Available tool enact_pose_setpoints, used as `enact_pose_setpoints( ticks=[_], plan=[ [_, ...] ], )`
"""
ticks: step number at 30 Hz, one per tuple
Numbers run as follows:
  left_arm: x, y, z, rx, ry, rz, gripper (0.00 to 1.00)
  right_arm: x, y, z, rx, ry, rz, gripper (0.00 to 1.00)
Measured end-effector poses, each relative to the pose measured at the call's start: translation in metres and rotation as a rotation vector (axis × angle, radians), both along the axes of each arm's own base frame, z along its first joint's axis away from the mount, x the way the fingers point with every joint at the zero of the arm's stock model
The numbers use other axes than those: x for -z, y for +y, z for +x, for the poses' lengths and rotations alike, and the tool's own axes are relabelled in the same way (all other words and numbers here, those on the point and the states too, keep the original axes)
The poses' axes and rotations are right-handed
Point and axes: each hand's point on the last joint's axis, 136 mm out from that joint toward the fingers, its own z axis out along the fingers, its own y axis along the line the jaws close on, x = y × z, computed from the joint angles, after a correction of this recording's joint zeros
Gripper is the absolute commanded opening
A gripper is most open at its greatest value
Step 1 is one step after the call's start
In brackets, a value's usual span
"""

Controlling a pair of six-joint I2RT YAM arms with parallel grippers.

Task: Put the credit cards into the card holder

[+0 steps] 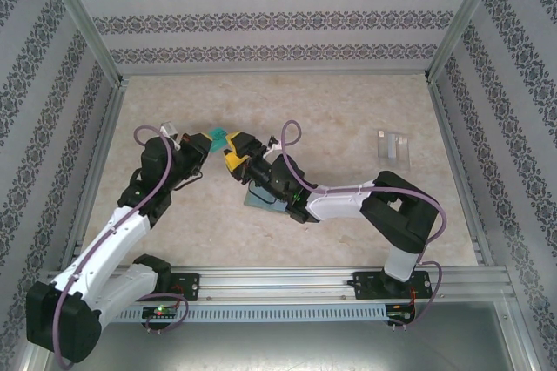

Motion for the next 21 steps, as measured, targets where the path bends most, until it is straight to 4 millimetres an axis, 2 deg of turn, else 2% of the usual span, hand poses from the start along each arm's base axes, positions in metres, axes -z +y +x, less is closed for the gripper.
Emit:
enact_pose_setpoints(
  ticks=[4, 8, 14, 17, 21],
  plan=[
    [0.001, 0.003, 0.0, -0.014, -0.004, 0.003, 0.0, 0.003, 0.004, -0.004, -0.014, 0.022, 0.013, 0.56],
    [0.004, 0.003, -0.001, -0.015, 0.002, 0.0, 0.0, 0.012, 0.009, -0.002, -0.017, 0.042, 0.009, 0.36],
    [0.011, 0.002, -0.001, -0.018, 0.016, -0.022, 0.0, 0.01, 0.016, 0.004, -0.018, 0.042, 0.019, 0.32],
    [0.007, 0.001, -0.001, -0.015, 0.004, -0.036, 0.0, 0.008, 0.021, 0.007, -0.02, 0.035, 0.018, 0.2],
    [0.004, 0.0, 0.0, -0.016, -0.005, -0.052, 0.0, 0.008, 0.025, 0.012, -0.024, 0.031, 0.016, 0.17]
  ],
)
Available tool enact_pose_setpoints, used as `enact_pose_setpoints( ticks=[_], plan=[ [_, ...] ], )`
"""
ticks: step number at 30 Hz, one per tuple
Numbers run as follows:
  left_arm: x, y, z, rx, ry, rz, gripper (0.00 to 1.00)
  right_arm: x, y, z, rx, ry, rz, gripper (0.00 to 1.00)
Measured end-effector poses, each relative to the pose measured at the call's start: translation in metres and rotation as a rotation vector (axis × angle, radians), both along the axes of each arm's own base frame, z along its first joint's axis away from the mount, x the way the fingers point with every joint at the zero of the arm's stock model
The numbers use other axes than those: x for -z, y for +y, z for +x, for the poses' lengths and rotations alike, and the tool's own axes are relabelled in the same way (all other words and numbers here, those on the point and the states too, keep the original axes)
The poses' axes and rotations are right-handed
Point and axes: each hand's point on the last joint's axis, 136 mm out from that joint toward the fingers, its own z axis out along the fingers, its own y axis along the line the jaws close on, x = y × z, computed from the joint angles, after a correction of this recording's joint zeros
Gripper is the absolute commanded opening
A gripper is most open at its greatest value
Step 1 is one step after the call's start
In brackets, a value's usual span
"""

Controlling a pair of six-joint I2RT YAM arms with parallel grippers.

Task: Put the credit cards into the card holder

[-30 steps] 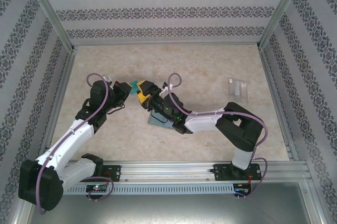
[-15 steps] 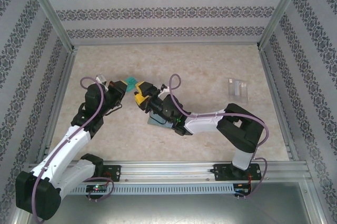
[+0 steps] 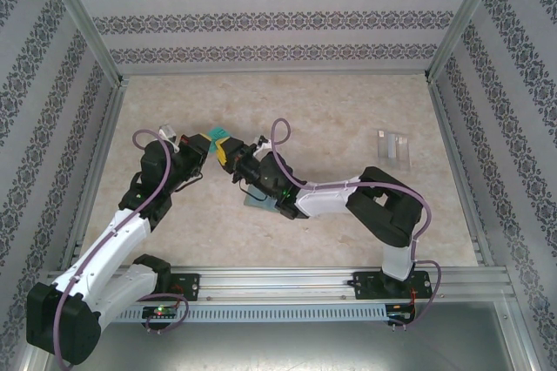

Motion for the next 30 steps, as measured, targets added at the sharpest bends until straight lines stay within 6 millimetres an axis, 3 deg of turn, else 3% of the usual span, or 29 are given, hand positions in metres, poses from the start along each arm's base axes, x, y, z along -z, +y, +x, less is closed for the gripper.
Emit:
enact_pose_setpoints(
  ticks=[5, 7, 8, 9, 11, 13, 15, 16, 19, 24, 26, 30],
  plan=[
    [-0.001, 0.0, 0.0, -0.001, -0.002, -0.003, 0.0, 0.001, 0.0, 0.001, -0.002, -0.008, -0.011, 0.14],
    [0.0, 0.001, 0.0, -0.005, 0.0, -0.004, 0.0, 0.002, -0.001, 0.001, -0.001, -0.011, -0.014, 0.0],
    [0.0, 0.0, 0.0, -0.002, 0.002, -0.005, 0.03, 0.003, -0.001, 0.0, -0.001, -0.016, -0.02, 0.0],
    [0.002, 0.0, -0.001, -0.002, 0.004, -0.004, 0.13, 0.004, -0.002, 0.0, -0.002, -0.024, -0.029, 0.0],
    [0.005, -0.001, -0.002, 0.006, 0.01, 0.0, 0.51, 0.007, -0.004, -0.001, -0.006, -0.04, -0.049, 0.0],
    [0.009, -0.001, -0.002, 0.011, 0.015, 0.009, 0.76, 0.011, -0.01, 0.002, -0.011, -0.059, -0.08, 0.0],
    [0.011, -0.002, -0.004, 0.024, 0.017, 0.033, 0.95, 0.016, -0.02, 0.005, -0.023, -0.082, -0.118, 0.0],
    [0.013, -0.002, -0.005, 0.034, 0.02, 0.054, 1.0, 0.02, -0.026, 0.007, -0.034, -0.094, -0.142, 0.0],
    [0.016, -0.002, -0.008, 0.062, 0.034, 0.12, 1.0, 0.041, -0.048, 0.013, -0.077, -0.135, -0.239, 0.0],
    [0.021, -0.012, -0.007, 0.154, 0.012, 0.218, 1.0, 0.097, -0.087, 0.014, -0.162, -0.155, -0.46, 0.0],
    [0.032, -0.02, -0.004, 0.221, 0.042, 0.263, 1.0, 0.117, -0.095, 0.002, -0.232, -0.161, -0.528, 0.0],
    [0.058, -0.041, 0.003, 0.368, 0.125, 0.306, 1.0, 0.135, -0.104, -0.026, -0.358, -0.181, -0.58, 0.0]
  ],
)
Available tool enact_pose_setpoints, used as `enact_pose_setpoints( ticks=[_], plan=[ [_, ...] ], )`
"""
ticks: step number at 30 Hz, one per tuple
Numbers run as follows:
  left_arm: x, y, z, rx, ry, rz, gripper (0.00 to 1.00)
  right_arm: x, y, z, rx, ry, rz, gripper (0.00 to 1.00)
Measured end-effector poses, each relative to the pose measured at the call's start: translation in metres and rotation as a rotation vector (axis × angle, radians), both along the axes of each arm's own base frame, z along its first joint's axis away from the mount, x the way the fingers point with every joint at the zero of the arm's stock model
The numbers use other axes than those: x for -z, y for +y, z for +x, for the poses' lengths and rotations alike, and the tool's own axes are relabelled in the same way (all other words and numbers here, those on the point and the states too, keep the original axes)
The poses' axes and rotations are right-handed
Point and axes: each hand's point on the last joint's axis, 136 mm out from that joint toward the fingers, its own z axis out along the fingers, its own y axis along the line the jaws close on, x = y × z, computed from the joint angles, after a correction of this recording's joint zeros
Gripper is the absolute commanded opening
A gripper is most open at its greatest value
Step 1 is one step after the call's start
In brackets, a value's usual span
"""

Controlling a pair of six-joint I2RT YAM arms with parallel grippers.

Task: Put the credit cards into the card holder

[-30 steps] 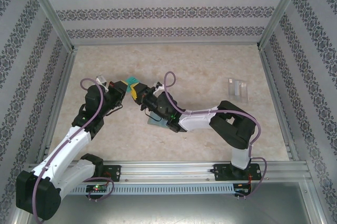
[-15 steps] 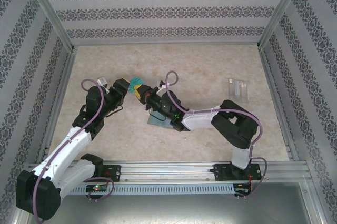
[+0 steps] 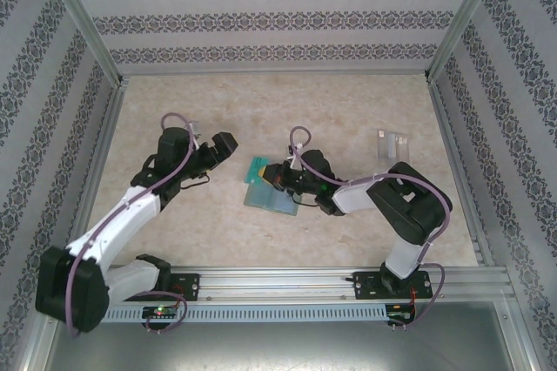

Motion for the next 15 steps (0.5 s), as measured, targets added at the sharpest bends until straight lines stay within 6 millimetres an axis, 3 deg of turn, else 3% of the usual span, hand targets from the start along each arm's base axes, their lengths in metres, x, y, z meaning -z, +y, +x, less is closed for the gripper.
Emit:
enact_pose_setpoints(
  ticks=[3, 7, 10, 15],
  plan=[
    [0.024, -0.013, -0.003, 0.09, 0.068, 0.014, 1.0, 0.006, -0.012, -0.017, -0.077, 0.01, -0.02, 0.0],
    [0.054, -0.033, -0.014, 0.215, 0.163, 0.066, 0.98, 0.021, -0.043, -0.03, -0.102, 0.042, -0.046, 0.0],
    [0.063, -0.052, -0.02, 0.314, 0.193, 0.116, 0.93, 0.035, -0.06, -0.043, -0.108, 0.082, -0.081, 0.0],
    [0.076, -0.074, -0.02, 0.43, 0.22, 0.174, 0.89, 0.045, -0.064, -0.054, -0.139, 0.106, -0.104, 0.0]
  ],
)
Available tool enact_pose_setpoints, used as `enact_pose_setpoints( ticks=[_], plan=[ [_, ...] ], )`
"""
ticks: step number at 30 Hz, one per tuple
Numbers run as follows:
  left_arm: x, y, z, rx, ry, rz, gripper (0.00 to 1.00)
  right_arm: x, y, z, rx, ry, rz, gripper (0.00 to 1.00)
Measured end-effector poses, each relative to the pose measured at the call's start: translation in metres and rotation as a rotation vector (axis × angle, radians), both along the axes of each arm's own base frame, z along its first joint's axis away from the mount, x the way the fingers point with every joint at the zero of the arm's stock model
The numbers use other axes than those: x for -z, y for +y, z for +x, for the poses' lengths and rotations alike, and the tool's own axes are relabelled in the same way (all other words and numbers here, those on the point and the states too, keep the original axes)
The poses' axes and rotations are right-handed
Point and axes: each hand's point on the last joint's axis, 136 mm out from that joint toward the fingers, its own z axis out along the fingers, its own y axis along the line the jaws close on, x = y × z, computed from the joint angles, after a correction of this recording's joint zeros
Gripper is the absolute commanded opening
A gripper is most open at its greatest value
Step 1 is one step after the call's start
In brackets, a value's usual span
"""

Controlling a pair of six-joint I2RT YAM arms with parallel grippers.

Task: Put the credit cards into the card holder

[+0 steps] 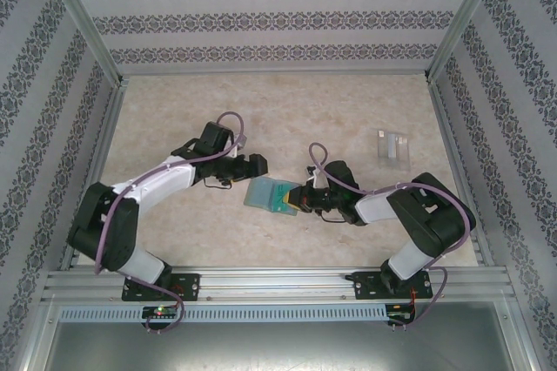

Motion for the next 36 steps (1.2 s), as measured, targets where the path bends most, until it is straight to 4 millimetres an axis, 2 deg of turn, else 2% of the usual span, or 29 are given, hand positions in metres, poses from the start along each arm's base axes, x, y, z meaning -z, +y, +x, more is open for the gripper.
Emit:
enact_pose_setpoints(
  ticks=[8, 15, 19, 22, 27, 30, 36],
  plan=[
    [0.029, 0.0, -0.01, 0.066, 0.074, 0.08, 0.86, 0.016, 0.0, -0.001, -0.009, 0.031, -0.025, 0.0],
    [0.039, 0.006, -0.009, 0.106, 0.099, 0.157, 0.87, 0.009, 0.01, 0.014, -0.019, 0.013, 0.007, 0.0],
    [0.056, 0.012, -0.012, 0.113, 0.144, 0.209, 0.86, 0.003, 0.012, 0.021, -0.018, 0.0, 0.021, 0.0],
    [0.067, 0.015, -0.014, 0.113, 0.176, 0.234, 0.84, 0.008, 0.012, 0.022, -0.012, 0.015, 0.02, 0.0],
    [0.072, 0.016, -0.013, 0.111, 0.194, 0.252, 0.7, 0.016, 0.009, 0.023, -0.003, 0.04, 0.01, 0.0],
    [0.075, 0.018, -0.012, 0.107, 0.208, 0.267, 0.69, 0.016, 0.009, 0.023, 0.002, 0.046, 0.012, 0.0],
    [0.077, 0.021, -0.012, 0.099, 0.221, 0.288, 0.59, 0.016, 0.009, 0.023, 0.011, 0.052, 0.015, 0.0]
  ],
)
